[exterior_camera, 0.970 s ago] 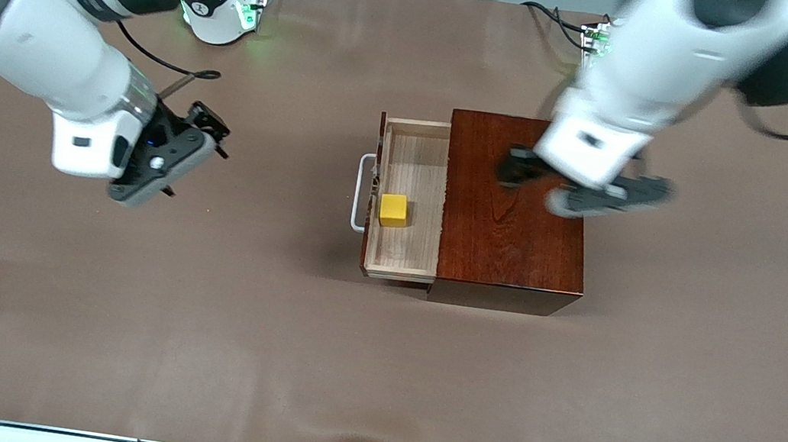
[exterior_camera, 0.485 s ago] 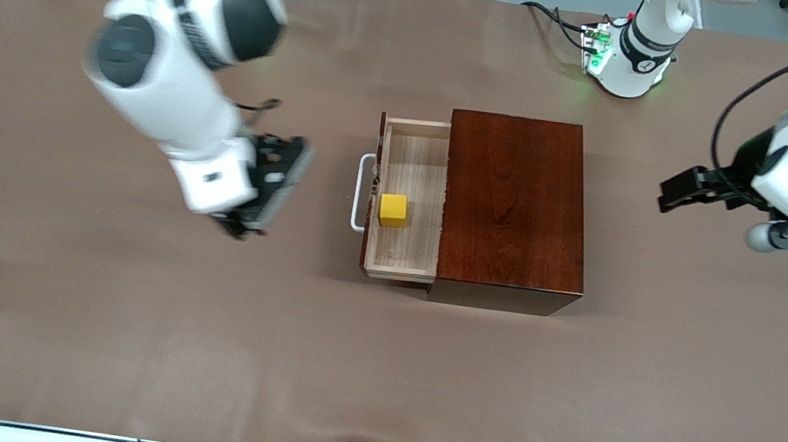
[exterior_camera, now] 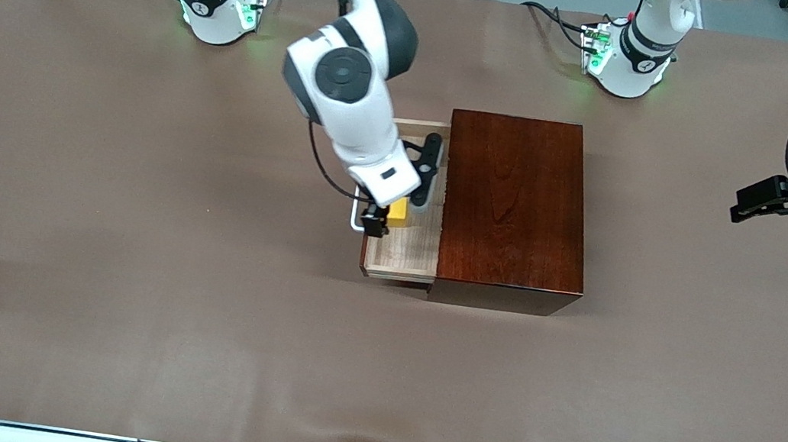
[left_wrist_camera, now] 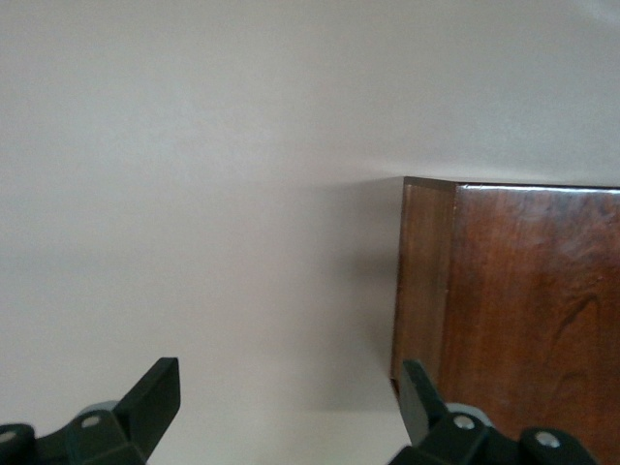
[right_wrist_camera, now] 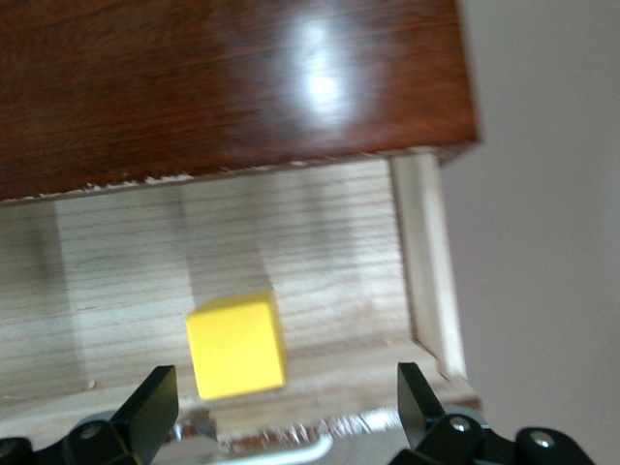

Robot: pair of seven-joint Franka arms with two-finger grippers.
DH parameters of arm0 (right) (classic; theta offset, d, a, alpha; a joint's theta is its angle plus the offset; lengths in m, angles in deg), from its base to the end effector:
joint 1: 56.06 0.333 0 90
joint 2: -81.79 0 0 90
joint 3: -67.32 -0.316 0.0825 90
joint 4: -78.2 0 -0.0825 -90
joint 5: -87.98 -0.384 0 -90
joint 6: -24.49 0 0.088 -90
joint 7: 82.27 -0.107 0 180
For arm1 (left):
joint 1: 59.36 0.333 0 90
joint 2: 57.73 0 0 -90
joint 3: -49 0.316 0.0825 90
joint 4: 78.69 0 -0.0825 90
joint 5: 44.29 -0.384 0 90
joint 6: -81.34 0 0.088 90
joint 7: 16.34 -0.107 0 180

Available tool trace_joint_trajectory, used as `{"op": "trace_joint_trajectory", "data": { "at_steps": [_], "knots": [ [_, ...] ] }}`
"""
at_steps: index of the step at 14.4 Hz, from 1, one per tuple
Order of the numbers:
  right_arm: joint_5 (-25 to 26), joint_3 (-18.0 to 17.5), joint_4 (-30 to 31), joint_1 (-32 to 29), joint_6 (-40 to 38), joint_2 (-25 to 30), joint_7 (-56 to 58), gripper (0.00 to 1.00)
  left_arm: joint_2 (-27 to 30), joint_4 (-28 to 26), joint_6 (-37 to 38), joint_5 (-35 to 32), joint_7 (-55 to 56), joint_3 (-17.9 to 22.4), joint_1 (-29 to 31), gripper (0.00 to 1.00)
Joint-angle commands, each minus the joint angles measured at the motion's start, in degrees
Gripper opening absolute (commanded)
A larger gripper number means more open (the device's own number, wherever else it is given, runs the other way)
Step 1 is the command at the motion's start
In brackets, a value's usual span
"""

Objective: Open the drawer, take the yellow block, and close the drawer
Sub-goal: 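Lower the right gripper into the drawer and grasp the yellow cube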

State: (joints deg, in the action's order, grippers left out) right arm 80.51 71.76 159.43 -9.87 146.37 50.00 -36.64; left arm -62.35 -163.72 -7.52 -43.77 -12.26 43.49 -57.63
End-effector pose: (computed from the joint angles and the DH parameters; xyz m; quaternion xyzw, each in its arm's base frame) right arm 0.5303 0.4956 0.3928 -0.7358 -0.6716 -0.0794 0.0353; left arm 0.5764 -0.0367 0.6182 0.9999 0.0027 -0.0073 0.0079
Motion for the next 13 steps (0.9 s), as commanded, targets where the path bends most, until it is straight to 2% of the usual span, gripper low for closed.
{"op": "trace_joint_trajectory", "data": {
  "at_steps": [1, 6, 13],
  "knots": [
    [1.4, 0.74, -0.99, 2.15, 0.02, -2.04, 0.6, 1.0, 3.12, -4.53, -2.8, -1.4, -2.77, 0.32, -0.49, 1.0],
    [1.4, 0.74, -0.9, 2.68, 2.31, -4.68, 1.03, 1.0, 2.94, -4.27, -2.63, -1.4, -0.66, 0.06, -0.32, 1.0],
    [1.58, 0.74, -0.2, 2.07, 1.7, -5.38, 1.3, 1.0, 2.24, -4.0, -2.98, -0.43, -0.57, -0.03, -0.32, 1.0]
  ]
}}
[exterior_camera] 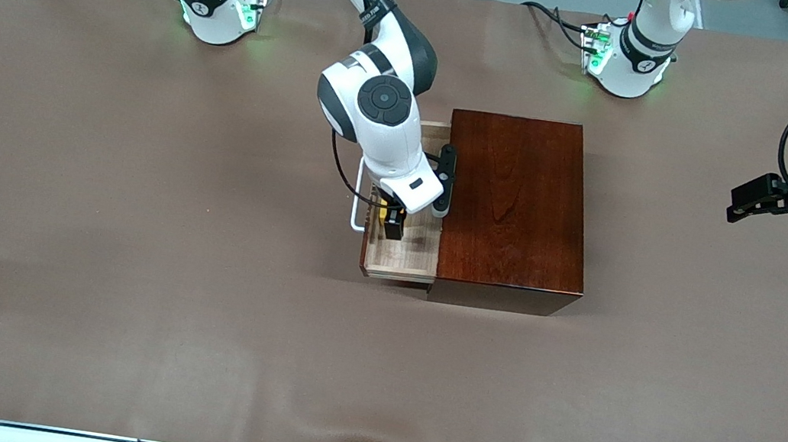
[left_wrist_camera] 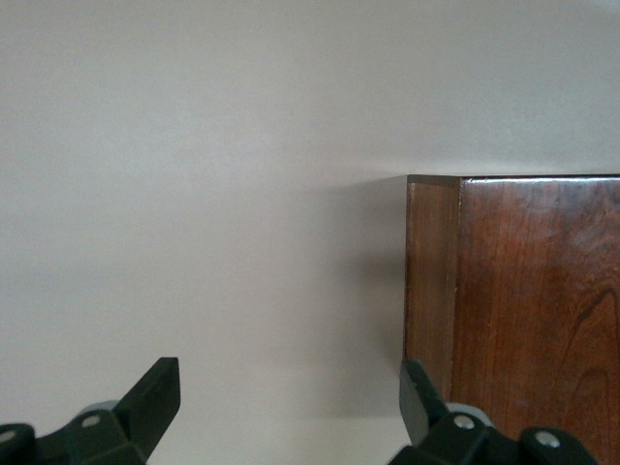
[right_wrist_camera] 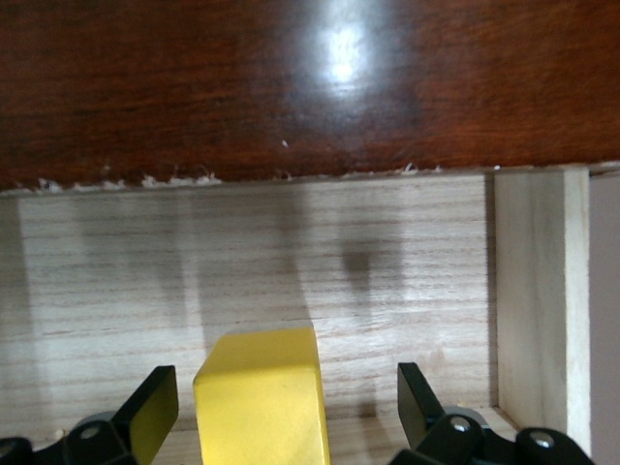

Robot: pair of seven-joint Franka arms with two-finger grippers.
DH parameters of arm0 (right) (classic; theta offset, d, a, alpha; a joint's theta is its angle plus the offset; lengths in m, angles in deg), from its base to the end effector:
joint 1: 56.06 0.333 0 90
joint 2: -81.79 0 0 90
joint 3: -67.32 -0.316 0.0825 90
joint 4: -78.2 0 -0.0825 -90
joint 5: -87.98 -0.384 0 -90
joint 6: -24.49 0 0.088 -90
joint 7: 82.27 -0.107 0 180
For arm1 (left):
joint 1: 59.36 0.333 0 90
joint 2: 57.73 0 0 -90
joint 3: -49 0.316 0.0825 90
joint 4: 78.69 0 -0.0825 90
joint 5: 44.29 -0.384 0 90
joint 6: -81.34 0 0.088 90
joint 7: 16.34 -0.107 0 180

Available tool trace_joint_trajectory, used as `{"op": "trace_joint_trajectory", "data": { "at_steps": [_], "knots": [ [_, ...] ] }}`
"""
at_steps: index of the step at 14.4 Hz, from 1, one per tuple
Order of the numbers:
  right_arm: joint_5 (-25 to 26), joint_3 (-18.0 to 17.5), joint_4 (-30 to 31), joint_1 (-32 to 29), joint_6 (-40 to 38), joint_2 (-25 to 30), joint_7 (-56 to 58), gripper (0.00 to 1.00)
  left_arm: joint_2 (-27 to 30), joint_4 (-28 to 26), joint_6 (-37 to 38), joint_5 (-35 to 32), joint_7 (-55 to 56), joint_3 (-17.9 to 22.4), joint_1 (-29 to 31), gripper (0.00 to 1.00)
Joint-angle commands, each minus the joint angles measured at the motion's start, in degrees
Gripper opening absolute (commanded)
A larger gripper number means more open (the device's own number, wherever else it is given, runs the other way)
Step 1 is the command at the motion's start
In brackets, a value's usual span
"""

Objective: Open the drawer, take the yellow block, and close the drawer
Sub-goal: 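Lower the right gripper into the drawer and grasp the yellow cube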

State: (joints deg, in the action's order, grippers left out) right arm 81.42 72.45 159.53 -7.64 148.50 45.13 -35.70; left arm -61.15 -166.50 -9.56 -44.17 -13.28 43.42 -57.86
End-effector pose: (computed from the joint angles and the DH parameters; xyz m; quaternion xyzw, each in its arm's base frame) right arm 0.5203 0.5142 0.3341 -0.7202 -0.6913 -0.0546 0.0214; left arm 0.5728 -0.0394 0.6104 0.9999 -0.0088 -0.0030 0.0038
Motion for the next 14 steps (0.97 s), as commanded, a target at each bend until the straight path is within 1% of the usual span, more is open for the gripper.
{"op": "trace_joint_trajectory", "data": {
  "at_steps": [1, 7, 8, 9, 12, 14],
  "knots": [
    [0.58, 0.06, -0.13, -0.25, -0.53, -0.86, 0.1, 1.0, 0.96, -1.21, -0.94, -0.03, 0.46, 0.04, -0.1, 1.0],
    [0.66, 0.06, 0.93, -0.17, -1.14, -1.22, 0.8, 1.0, 0.61, -1.21, -1.03, -0.03, 0.46, 0.04, -0.1, 1.0],
    [0.75, 0.06, 0.67, -0.08, -0.97, -1.57, 3.24, 0.54, 0.61, -1.21, -1.03, -0.03, 0.46, 0.04, -0.1, 1.0],
    [0.75, 0.14, 0.67, 0.18, -1.23, -1.39, 3.35, 0.01, 0.61, -1.21, -1.03, -0.03, 0.46, 0.04, -0.01, 1.0],
    [2.94, 0.14, 0.32, 0.53, -1.06, -1.13, 4.14, 0.0, 0.52, -1.13, -1.03, -0.03, 0.46, 0.04, -0.01, 1.0],
    [3.21, 0.06, 0.05, 0.89, -1.06, -0.69, 3.61, 0.0, 0.52, -1.13, -1.03, -0.03, 0.46, 0.04, -0.1, 1.0]
  ]
}}
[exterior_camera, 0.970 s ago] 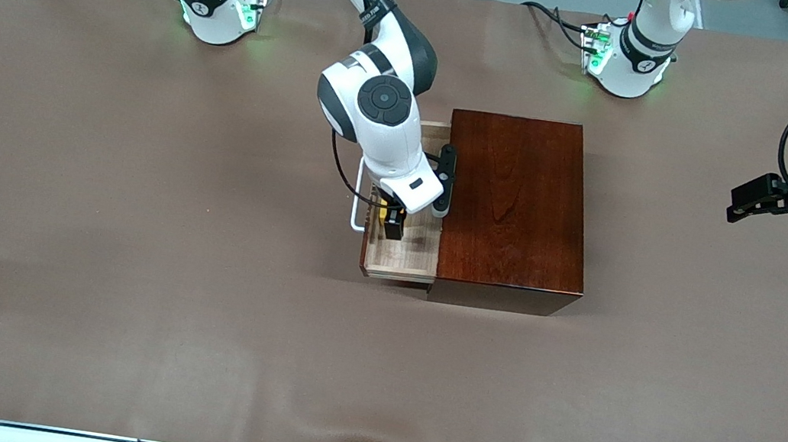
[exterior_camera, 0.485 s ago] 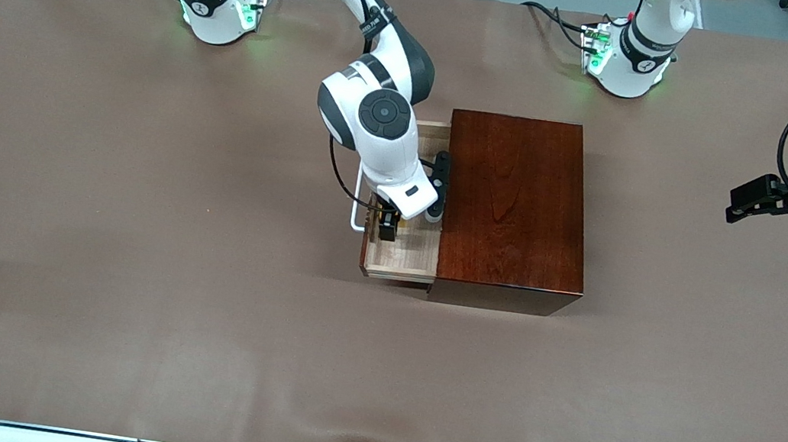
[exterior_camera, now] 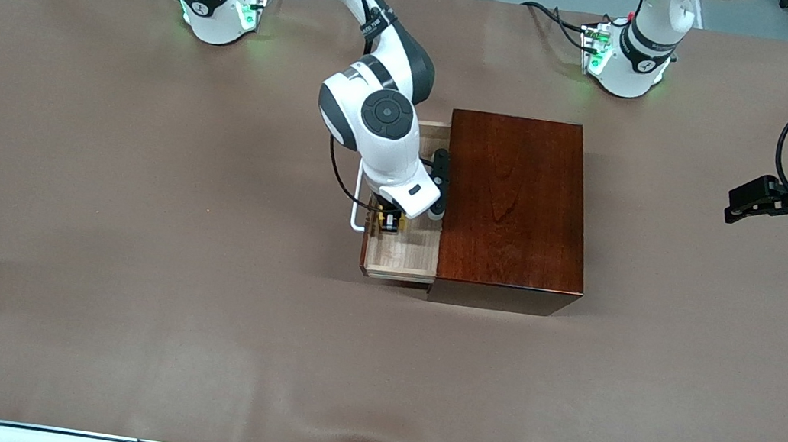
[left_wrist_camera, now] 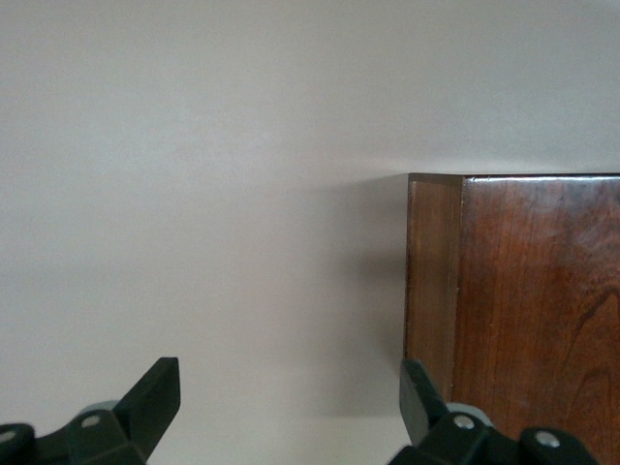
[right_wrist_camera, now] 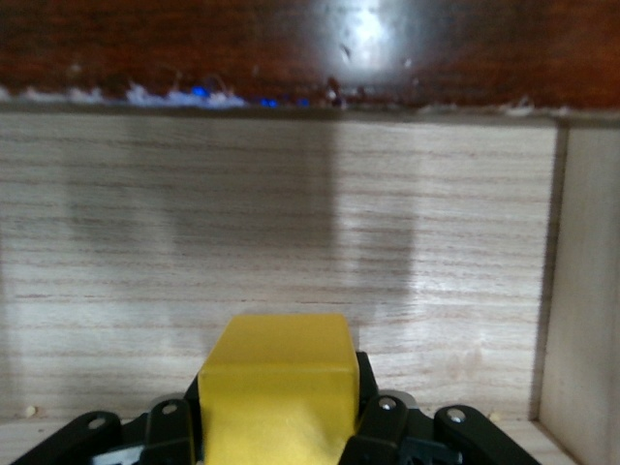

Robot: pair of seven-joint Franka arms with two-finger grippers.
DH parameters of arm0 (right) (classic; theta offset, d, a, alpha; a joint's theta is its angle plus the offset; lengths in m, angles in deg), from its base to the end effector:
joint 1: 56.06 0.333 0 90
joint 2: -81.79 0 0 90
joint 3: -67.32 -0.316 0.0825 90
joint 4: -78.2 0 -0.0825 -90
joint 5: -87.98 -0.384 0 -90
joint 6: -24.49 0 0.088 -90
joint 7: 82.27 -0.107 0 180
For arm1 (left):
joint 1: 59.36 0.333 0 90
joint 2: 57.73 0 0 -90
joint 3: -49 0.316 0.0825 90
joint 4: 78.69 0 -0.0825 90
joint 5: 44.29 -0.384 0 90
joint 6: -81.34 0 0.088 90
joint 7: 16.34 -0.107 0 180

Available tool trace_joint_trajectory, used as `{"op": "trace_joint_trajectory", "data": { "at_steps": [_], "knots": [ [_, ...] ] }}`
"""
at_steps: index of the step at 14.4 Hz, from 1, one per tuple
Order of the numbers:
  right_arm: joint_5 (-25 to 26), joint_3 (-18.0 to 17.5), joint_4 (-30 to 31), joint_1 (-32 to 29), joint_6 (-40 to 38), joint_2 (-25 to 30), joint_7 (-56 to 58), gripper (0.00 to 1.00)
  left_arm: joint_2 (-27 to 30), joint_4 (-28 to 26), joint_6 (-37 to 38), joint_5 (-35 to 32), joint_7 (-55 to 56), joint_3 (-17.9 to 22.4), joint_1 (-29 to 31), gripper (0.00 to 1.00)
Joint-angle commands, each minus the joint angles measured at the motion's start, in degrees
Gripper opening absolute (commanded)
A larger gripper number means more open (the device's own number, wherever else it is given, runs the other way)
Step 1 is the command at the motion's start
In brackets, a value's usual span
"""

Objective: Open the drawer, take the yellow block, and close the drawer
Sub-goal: 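Lower the right gripper into the drawer and grasp the yellow cube, then lift the yellow cube out with the right gripper, moving it beside the box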

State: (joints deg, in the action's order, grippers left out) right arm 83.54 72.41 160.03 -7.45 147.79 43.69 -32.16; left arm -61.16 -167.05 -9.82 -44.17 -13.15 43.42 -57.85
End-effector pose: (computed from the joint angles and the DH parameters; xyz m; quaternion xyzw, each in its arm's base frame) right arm 0.5171 0.5126 0.3104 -0.6913 -0.7219 -0.0311 0.0042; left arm 0.5730 -0.0393 0.6062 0.9999 -0.0076 -0.0056 0.0036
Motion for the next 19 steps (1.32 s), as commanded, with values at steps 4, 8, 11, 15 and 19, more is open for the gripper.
{"op": "trace_joint_trajectory", "data": {
  "at_steps": [4, 8, 11, 15, 19],
  "knots": [
    [0.31, 0.18, -0.36, 0.87, -0.52, 3.99, -3.6, 0.0, 0.53, -0.58, -0.77, -0.03, 0.32, 0.04, -0.11, 1.0],
    [0.22, 0.27, 0.16, 0.09, -1.48, 8.3, -8.35, 0.0, 0.53, -0.5, -0.68, -0.03, 0.32, 0.04, -0.11, 1.0],
    [0.22, 0.62, 0.86, -2.8, -6.39, 11.81, -12.92, 0.0, 0.53, -0.32, -0.68, -0.03, 0.59, -0.31, -0.81, 1.0],
    [0.13, 0.53, 4.37, -12.19, -9.04, 16.12, -16.01, 0.0, 0.53, -0.23, -0.59, -0.03, 2.52, -6.09, -0.9, 1.0],
    [0.13, 0.62, 9.56, -22.39, -9.13, 20.08, -16.45, 0.0, 0.44, -0.49, 0.02, -0.12, 3.39, -17.24, -0.98, 1.0]
  ]
}}
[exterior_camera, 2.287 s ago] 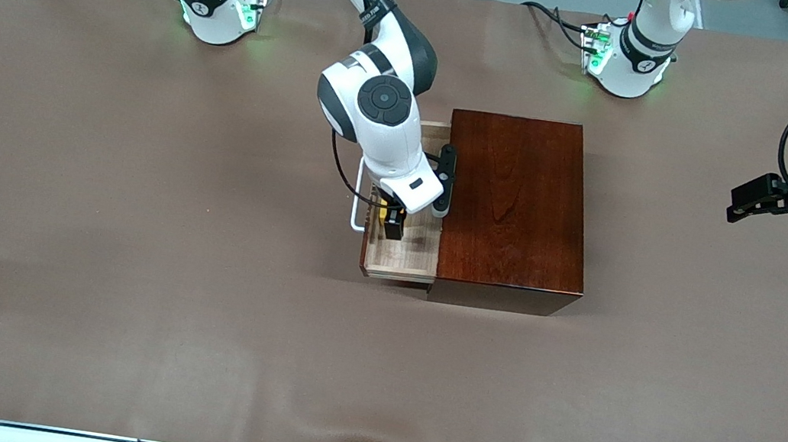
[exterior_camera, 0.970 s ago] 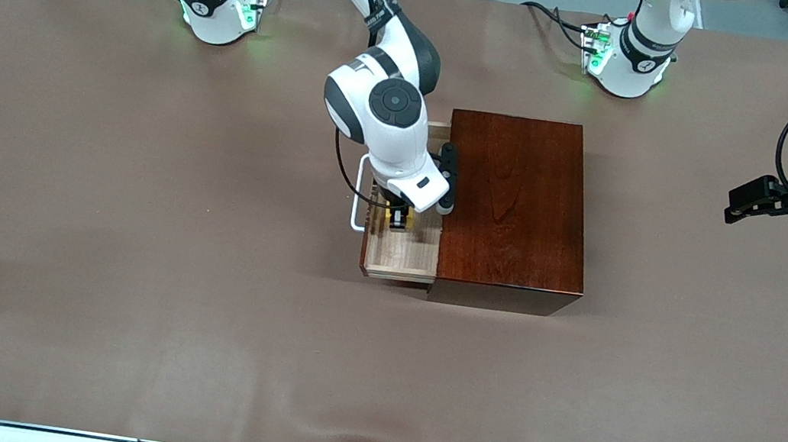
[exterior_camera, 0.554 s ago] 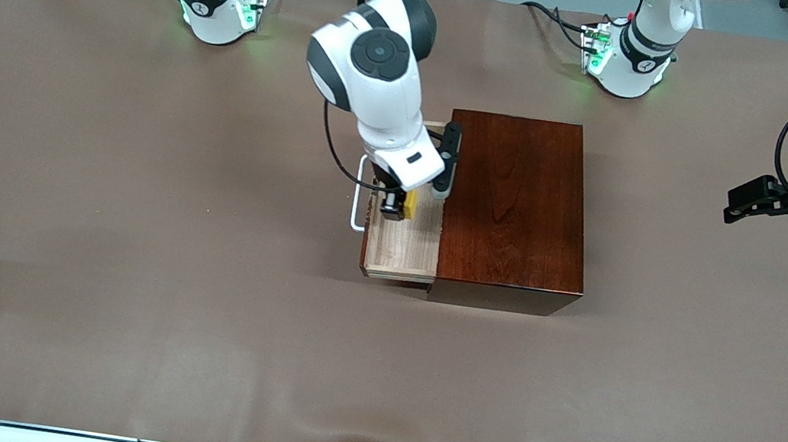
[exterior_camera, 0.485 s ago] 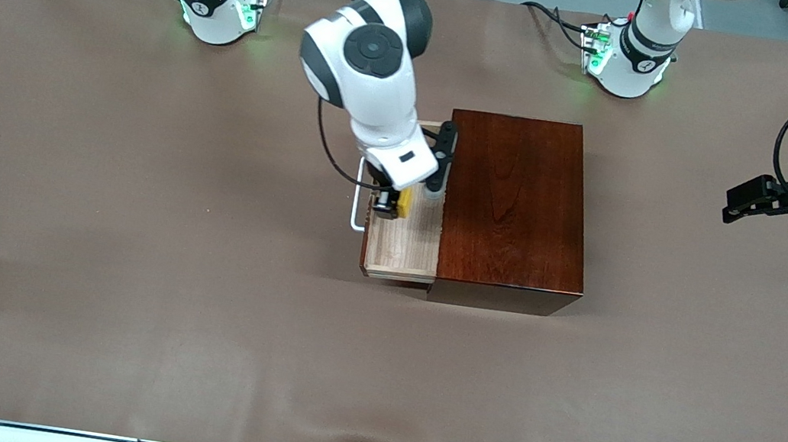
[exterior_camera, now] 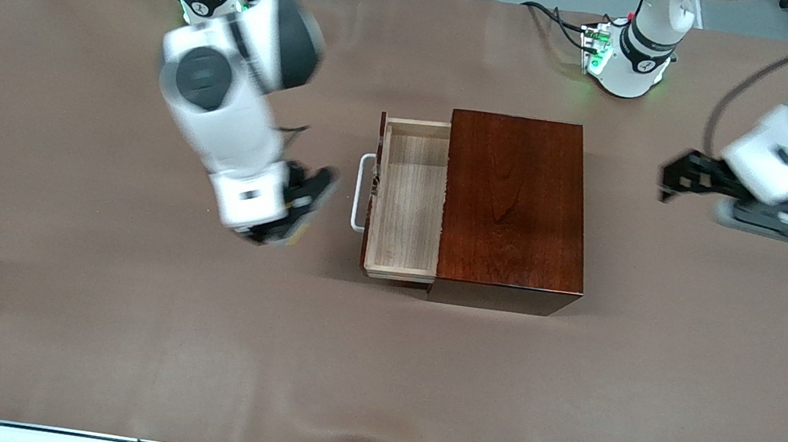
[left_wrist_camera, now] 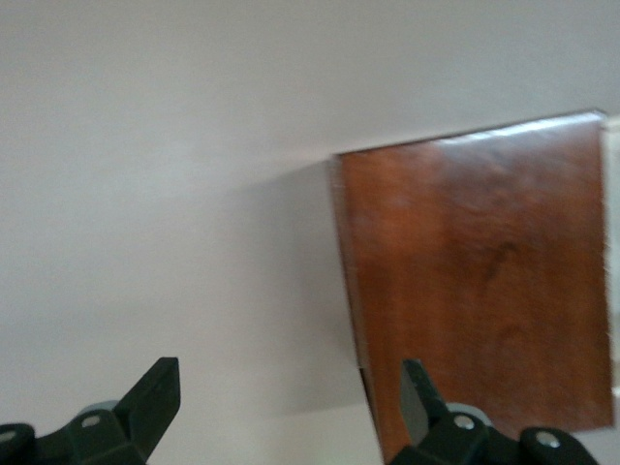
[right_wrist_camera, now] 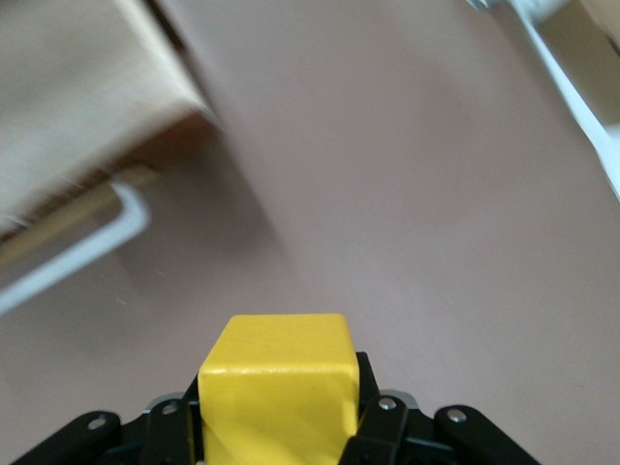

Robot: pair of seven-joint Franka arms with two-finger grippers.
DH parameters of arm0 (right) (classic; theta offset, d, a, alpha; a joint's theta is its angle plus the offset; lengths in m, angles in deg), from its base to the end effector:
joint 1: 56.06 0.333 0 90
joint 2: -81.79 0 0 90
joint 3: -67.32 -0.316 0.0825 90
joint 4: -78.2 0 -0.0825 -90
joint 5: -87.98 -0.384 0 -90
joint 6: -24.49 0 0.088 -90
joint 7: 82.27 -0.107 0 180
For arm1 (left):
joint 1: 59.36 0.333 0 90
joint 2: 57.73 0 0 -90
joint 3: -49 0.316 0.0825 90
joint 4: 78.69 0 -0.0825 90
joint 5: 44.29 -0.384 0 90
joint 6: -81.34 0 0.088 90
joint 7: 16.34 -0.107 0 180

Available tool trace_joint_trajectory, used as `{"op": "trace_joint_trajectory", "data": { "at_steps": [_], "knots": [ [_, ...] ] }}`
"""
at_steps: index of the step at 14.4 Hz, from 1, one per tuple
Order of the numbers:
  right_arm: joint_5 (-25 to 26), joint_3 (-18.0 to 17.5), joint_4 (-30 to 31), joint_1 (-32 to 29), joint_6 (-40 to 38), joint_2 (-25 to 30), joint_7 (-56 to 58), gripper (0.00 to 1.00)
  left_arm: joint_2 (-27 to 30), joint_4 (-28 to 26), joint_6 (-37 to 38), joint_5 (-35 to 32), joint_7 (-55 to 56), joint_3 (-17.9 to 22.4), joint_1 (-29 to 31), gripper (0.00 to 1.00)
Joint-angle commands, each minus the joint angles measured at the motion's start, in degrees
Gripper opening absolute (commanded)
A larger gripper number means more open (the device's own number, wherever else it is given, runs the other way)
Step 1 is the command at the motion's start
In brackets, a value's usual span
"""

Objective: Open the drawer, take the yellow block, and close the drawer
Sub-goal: 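Lift the yellow cube out with the right gripper, moving it beside the box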

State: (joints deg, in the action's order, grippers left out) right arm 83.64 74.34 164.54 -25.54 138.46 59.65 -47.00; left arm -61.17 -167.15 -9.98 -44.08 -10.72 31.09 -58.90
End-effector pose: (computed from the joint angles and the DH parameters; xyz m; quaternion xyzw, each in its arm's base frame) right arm 0.6201 0.2875 0.4547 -0.8741 -0.4830 -0.0504 0.0074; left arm 0.5490 -0.1674 0.6069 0.9946 -0.1028 -0.0057 0.0101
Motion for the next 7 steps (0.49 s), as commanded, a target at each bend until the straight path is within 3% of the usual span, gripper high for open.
{"op": "trace_joint_trajectory", "data": {
  "at_steps": [1, 4, 7],
  "knots": [
    [0.04, -1.22, 5.94, -7.54, 0.19, 4.3, -2.13, 0.0, -0.08, -0.48, 0.18, -0.3, 2.19, -8.34, -0.02, 1.0],
    [0.12, -1.22, 7.96, -15.29, 0.1, 4.39, -3.88, 0.0, -2.18, -0.04, -2.7, -1.87, 1.59, -16.96, -1.42, 1.0],
    [0.12, -1.13, 11.74, -19.43, 0.28, 4.39, -13.88, 0.0, -8.66, 3.63, -7.1, -2.76, -1.65, -19.89, -8.34, 1.0]
  ]
}}
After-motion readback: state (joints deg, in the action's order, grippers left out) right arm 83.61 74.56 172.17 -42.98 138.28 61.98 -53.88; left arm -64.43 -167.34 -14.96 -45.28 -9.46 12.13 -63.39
